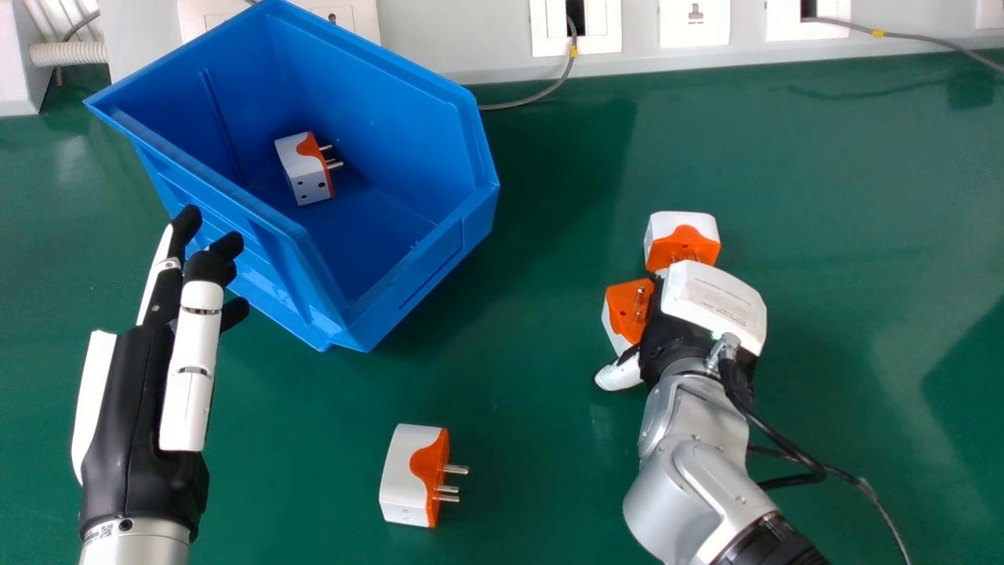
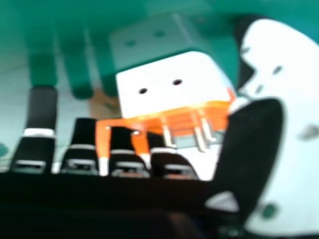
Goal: Pick all objects and put in blue box
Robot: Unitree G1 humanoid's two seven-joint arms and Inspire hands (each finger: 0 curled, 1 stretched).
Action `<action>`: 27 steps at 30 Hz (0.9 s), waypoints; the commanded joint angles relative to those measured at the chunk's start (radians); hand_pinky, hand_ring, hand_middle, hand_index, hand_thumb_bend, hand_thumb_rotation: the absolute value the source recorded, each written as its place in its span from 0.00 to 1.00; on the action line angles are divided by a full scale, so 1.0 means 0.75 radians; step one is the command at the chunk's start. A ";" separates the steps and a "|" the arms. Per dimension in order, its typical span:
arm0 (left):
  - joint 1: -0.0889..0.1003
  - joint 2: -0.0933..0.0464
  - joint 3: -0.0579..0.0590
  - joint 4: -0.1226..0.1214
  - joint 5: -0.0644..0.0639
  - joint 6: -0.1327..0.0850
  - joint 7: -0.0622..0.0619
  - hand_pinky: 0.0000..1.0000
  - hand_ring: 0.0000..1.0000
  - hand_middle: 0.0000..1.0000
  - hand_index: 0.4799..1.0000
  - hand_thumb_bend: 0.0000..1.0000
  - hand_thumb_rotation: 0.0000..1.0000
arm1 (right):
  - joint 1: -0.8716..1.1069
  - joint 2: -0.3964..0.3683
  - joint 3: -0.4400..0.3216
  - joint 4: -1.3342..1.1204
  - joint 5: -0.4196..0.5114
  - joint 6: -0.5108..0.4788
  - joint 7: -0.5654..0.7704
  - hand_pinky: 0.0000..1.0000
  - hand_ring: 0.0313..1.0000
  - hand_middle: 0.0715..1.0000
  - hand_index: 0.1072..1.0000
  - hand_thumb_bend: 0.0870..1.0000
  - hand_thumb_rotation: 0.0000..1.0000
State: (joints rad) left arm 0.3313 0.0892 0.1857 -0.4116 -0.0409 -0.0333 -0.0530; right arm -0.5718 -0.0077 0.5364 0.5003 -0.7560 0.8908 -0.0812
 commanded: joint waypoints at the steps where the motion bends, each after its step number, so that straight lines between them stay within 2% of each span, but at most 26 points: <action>1: 0.004 0.004 -0.002 -0.040 0.002 -0.020 0.000 0.88 0.93 0.91 0.92 0.47 1.00 | -0.001 0.050 0.022 0.013 0.040 -0.061 0.031 0.82 0.90 0.93 0.84 0.49 0.22; 7: 0.005 0.002 -0.005 -0.041 0.001 -0.021 0.002 0.88 0.93 0.91 0.92 0.47 1.00 | 0.000 0.048 0.026 0.000 0.033 -0.067 0.037 0.81 0.89 0.92 0.83 0.50 0.19; 15: 0.004 -0.002 -0.012 -0.039 0.007 -0.029 0.005 0.88 0.93 0.91 0.93 0.46 1.00 | -0.005 0.037 0.032 0.008 0.032 -0.100 0.037 0.81 0.88 0.91 0.82 0.51 0.21; 20: 0.005 -0.003 -0.013 -0.036 0.010 -0.032 0.009 0.88 0.93 0.91 0.93 0.46 1.00 | -0.010 0.028 0.035 0.000 0.024 -0.110 0.044 0.80 0.87 0.90 0.82 0.49 0.18; 27: 0.002 -0.002 -0.015 -0.038 0.013 -0.025 0.015 0.87 0.93 0.91 0.93 0.47 1.00 | -0.018 0.029 0.033 0.021 0.021 -0.145 0.028 0.79 0.87 0.90 0.81 0.49 0.22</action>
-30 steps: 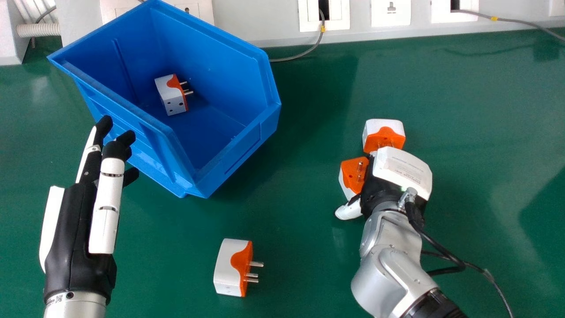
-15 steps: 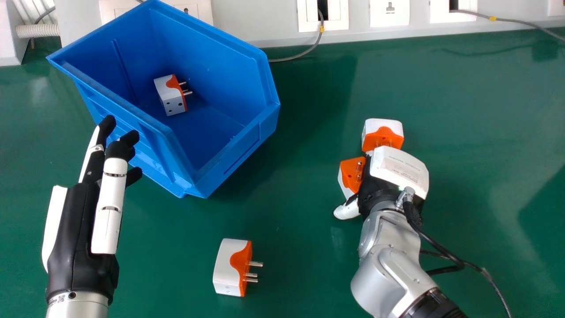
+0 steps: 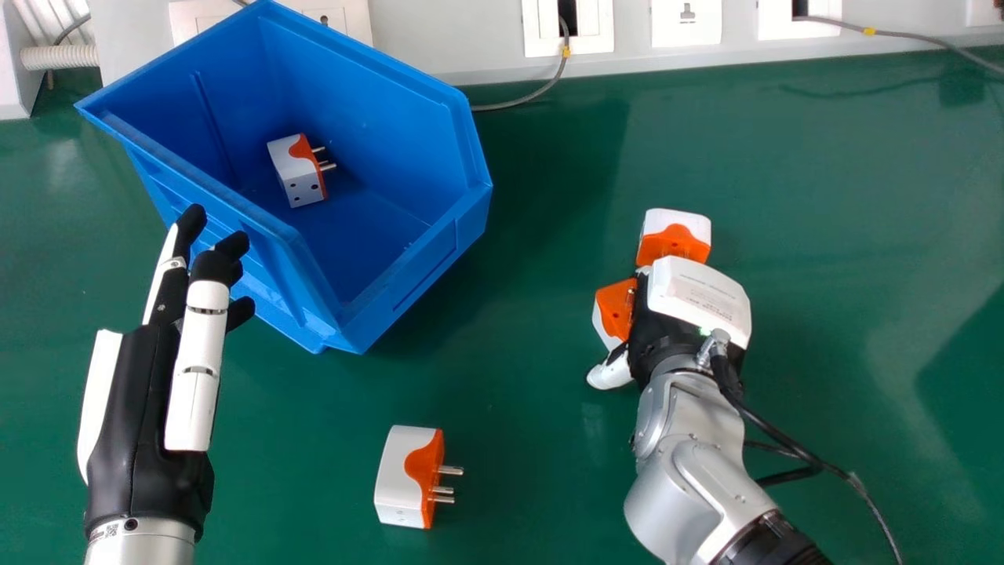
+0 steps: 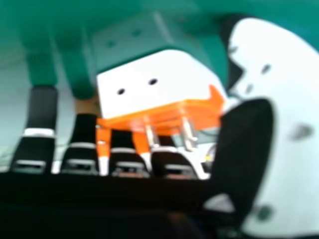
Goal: Pick all objects and put in blue box
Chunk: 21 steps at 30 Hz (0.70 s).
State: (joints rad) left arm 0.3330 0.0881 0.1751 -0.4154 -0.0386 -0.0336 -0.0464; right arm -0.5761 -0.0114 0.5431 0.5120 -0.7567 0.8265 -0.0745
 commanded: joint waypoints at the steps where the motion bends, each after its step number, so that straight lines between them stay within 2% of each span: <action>1: 0.000 -0.001 -0.002 -0.032 0.010 -0.024 0.007 0.87 0.92 0.91 0.93 0.47 1.00 | -0.013 0.033 0.026 0.008 0.020 -0.065 0.016 0.79 0.87 0.90 0.81 0.50 0.22; 16: 0.008 0.002 -0.005 -0.043 0.008 -0.021 0.011 0.88 0.93 0.91 0.94 0.46 1.00 | -0.006 0.017 0.033 -0.009 0.015 -0.090 0.029 0.79 0.87 0.90 0.82 0.50 0.25; 19: 0.010 0.003 -0.004 -0.048 0.007 -0.018 0.009 0.88 0.93 0.91 0.94 0.46 1.00 | 0.003 0.014 0.032 0.001 0.012 -0.114 0.001 0.79 0.88 0.90 0.82 0.49 0.25; 21: 0.011 0.004 -0.004 -0.052 0.007 -0.015 0.009 0.88 0.93 0.91 0.93 0.46 1.00 | 0.007 0.015 0.023 0.008 0.015 -0.127 -0.023 0.77 0.87 0.90 0.81 0.46 0.18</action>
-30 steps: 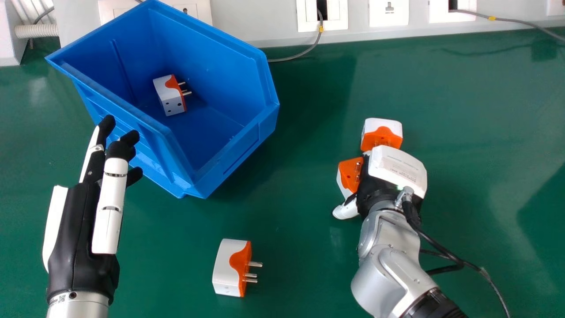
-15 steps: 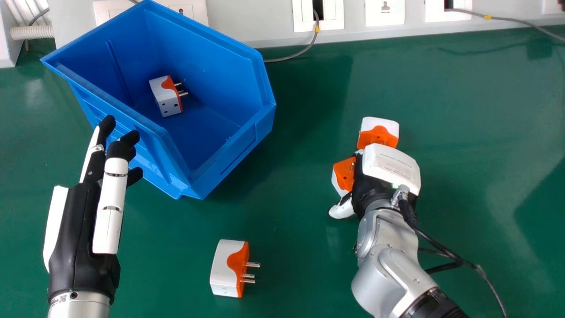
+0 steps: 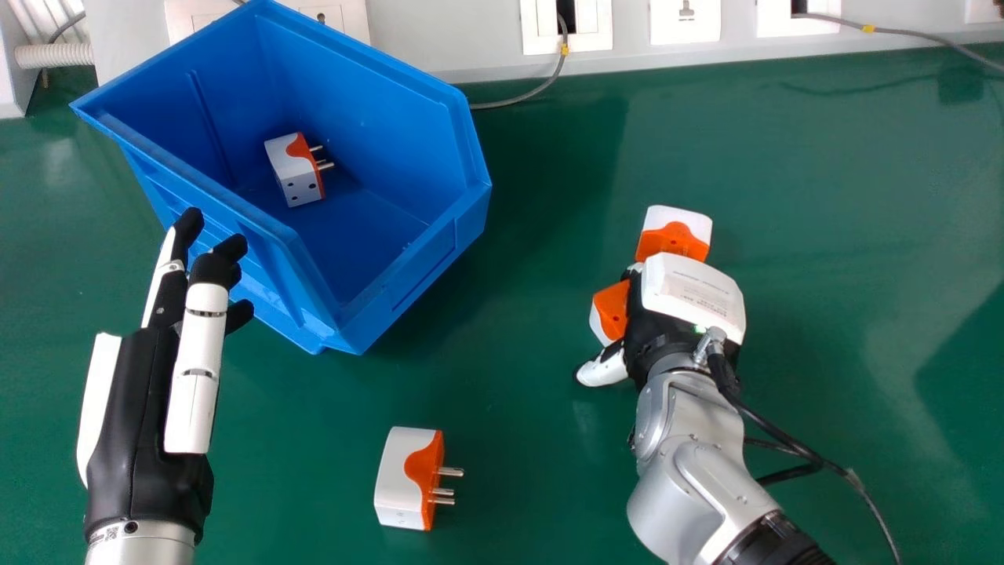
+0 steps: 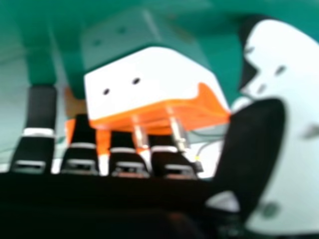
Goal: Pick all objects and put in blue box
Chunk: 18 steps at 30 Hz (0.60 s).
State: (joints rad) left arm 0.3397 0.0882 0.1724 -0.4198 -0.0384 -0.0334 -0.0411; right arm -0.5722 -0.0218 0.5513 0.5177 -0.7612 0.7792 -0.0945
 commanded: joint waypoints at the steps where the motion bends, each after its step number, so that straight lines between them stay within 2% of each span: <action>1: 0.002 0.004 0.000 -0.047 0.007 -0.013 0.002 0.88 0.93 0.91 0.93 0.46 1.00 | 0.001 0.031 0.005 0.006 0.024 -0.066 -0.008 0.75 0.86 0.89 0.80 0.44 0.15; 7: 0.007 0.007 0.003 -0.056 0.006 -0.009 -0.001 0.88 0.93 0.91 0.93 0.46 1.00 | -0.010 0.050 -0.036 0.053 0.045 -0.077 -0.053 0.53 0.78 0.85 0.74 0.41 0.04; 8: 0.006 0.008 0.004 -0.054 0.005 -0.009 -0.002 0.88 0.93 0.91 0.93 0.46 1.00 | -0.010 0.049 -0.041 0.059 0.046 -0.086 -0.059 0.53 0.78 0.85 0.74 0.41 0.04; 9: 0.005 0.009 0.005 -0.051 0.004 -0.011 -0.002 0.88 0.93 0.91 0.93 0.46 1.00 | -0.010 0.047 -0.049 0.067 0.051 -0.104 -0.070 0.51 0.71 0.81 0.73 0.41 0.03; 11: 0.006 0.010 0.005 -0.051 0.005 -0.012 -0.003 0.88 0.93 0.91 0.93 0.46 1.00 | 0.000 0.038 -0.066 0.065 0.061 -0.145 -0.092 0.51 0.71 0.81 0.73 0.41 0.03; 12: 0.008 0.010 0.005 -0.052 0.005 -0.012 -0.003 0.88 0.93 0.91 0.93 0.46 1.00 | 0.005 0.031 -0.068 0.063 0.060 -0.165 -0.103 0.48 0.66 0.74 0.67 0.42 0.02; 14: 0.009 0.011 0.007 -0.052 0.004 -0.012 -0.004 0.88 0.93 0.91 0.93 0.46 1.00 | 0.011 0.023 -0.071 0.065 0.061 -0.195 -0.124 0.48 0.66 0.74 0.67 0.42 0.02; 15: 0.008 0.012 0.008 -0.052 0.003 -0.012 -0.005 0.88 0.92 0.91 0.93 0.46 1.00 | 0.012 0.021 -0.073 0.067 0.063 -0.205 -0.133 0.46 0.61 0.69 0.63 0.42 0.02; 18: 0.010 0.012 0.007 -0.058 0.004 -0.008 -0.004 0.88 0.92 0.91 0.93 0.46 1.00 | 0.019 0.020 -0.084 0.063 0.070 -0.229 -0.156 0.44 0.56 0.64 0.61 0.43 0.02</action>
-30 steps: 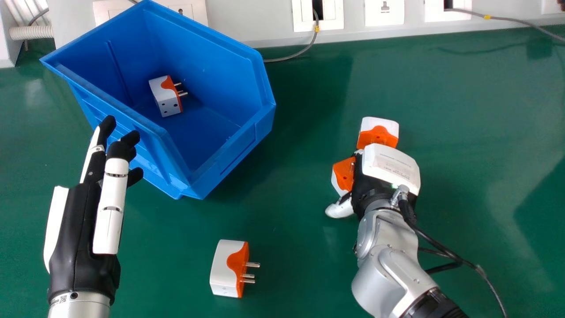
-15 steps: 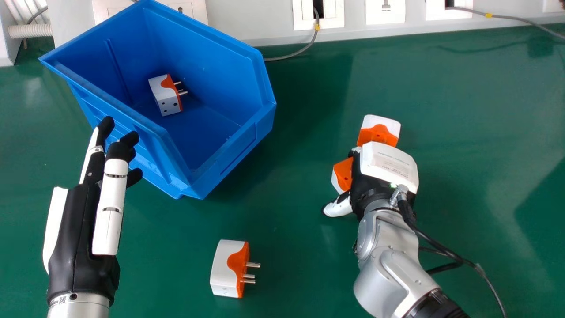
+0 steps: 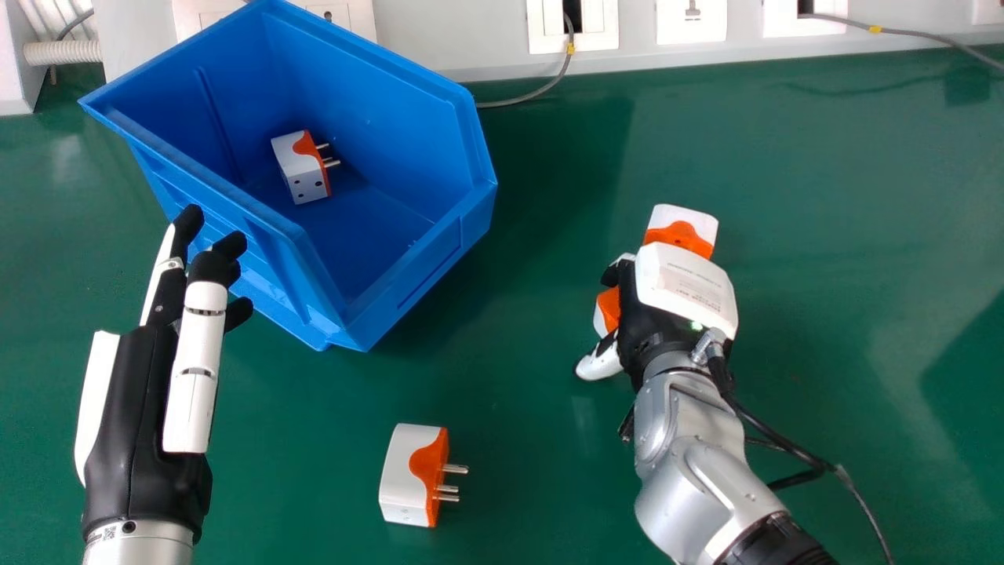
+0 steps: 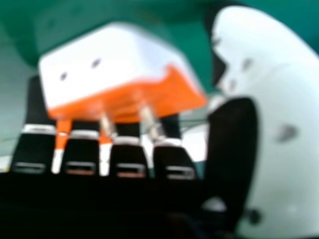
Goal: Pick all objects and put in blue box
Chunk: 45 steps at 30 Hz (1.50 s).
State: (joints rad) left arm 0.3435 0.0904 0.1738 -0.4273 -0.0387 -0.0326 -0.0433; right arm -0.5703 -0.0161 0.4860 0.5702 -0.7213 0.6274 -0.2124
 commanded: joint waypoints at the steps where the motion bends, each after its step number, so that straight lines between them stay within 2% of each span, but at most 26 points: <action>1: 0.005 0.009 0.005 -0.051 0.005 -0.006 -0.001 0.88 0.92 0.91 0.93 0.46 1.00 | 0.019 0.012 -0.001 -0.008 0.018 -0.033 -0.004 0.44 0.56 0.64 0.61 0.43 0.02; 3: 0.004 0.010 0.006 -0.054 0.005 -0.001 0.000 0.88 0.93 0.91 0.93 0.46 1.00 | 0.019 0.013 -0.005 -0.004 0.018 -0.040 -0.013 0.40 0.50 0.58 0.57 0.43 0.01; 5: 0.003 0.009 0.005 -0.056 0.007 0.003 0.001 0.88 0.93 0.91 0.93 0.46 1.00 | 0.016 0.012 -0.005 -0.001 0.016 -0.039 -0.017 0.39 0.48 0.55 0.55 0.44 0.01; 12: 0.008 0.011 0.003 -0.066 0.015 0.016 0.002 0.88 0.93 0.91 0.93 0.46 1.00 | 0.028 0.014 -0.055 -0.025 0.054 -0.071 -0.035 0.37 0.45 0.52 0.52 0.44 0.00; 15: 0.008 0.014 0.004 -0.071 0.018 0.021 0.002 0.88 0.92 0.91 0.93 0.47 1.00 | 0.026 0.027 -0.095 -0.046 0.079 -0.046 -0.025 0.36 0.43 0.50 0.51 0.44 0.00; 25: 0.009 0.020 0.004 -0.071 0.027 0.019 -0.001 0.87 0.92 0.91 0.94 0.46 1.00 | 0.028 0.074 -0.200 -0.089 0.160 -0.006 -0.059 0.34 0.40 0.49 0.51 0.44 0.00; 32: 0.007 0.020 0.006 -0.078 0.022 0.030 -0.002 0.87 0.92 0.91 0.94 0.46 1.00 | 0.051 0.093 -0.265 -0.142 0.224 -0.029 -0.091 0.34 0.40 0.48 0.51 0.44 0.00; 38: 0.011 0.016 0.005 -0.096 0.017 0.039 -0.003 0.86 0.92 0.91 0.94 0.46 0.98 | 0.066 0.093 -0.281 -0.160 0.247 -0.040 -0.106 0.35 0.40 0.48 0.49 0.44 0.00; 45: 0.007 0.013 0.000 -0.095 0.019 0.037 -0.001 0.86 0.91 0.90 0.93 0.46 0.96 | 0.071 0.085 -0.288 -0.194 0.258 -0.030 -0.111 0.35 0.40 0.48 0.47 0.45 0.00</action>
State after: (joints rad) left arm 0.3480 0.0962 0.1732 -0.4635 -0.0279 0.0050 -0.0439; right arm -0.5170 0.0496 0.2781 0.4620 -0.5227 0.6125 -0.2728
